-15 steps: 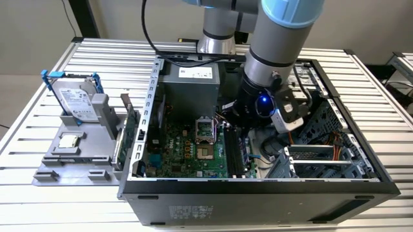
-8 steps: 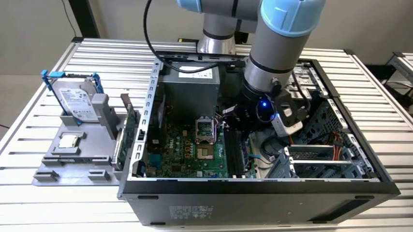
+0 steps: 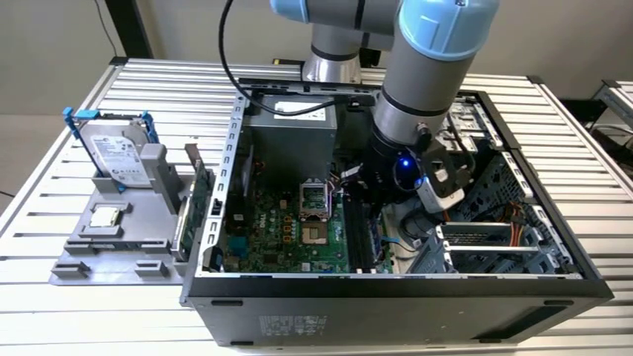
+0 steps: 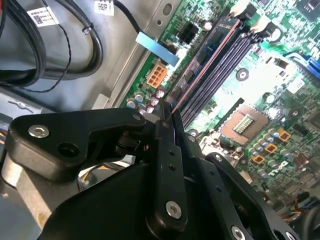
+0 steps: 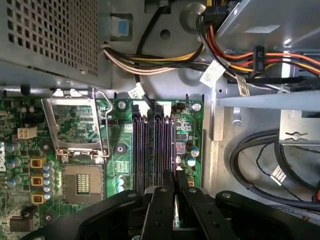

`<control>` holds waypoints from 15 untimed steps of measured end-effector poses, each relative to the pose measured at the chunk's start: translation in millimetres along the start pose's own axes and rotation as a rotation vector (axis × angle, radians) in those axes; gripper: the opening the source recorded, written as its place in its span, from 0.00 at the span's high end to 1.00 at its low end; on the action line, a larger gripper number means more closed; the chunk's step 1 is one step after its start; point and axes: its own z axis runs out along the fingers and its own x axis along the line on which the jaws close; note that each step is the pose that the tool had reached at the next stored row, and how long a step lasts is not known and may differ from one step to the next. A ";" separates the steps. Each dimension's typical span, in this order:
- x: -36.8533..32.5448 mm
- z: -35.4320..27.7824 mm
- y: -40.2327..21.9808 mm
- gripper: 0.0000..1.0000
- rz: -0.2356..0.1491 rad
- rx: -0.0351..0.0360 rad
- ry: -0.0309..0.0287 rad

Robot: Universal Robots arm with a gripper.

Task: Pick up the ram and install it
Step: 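Insert the ram into the slot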

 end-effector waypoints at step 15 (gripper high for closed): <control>1.7 5.4 -1.3 1.00 -0.003 0.0006 -0.0004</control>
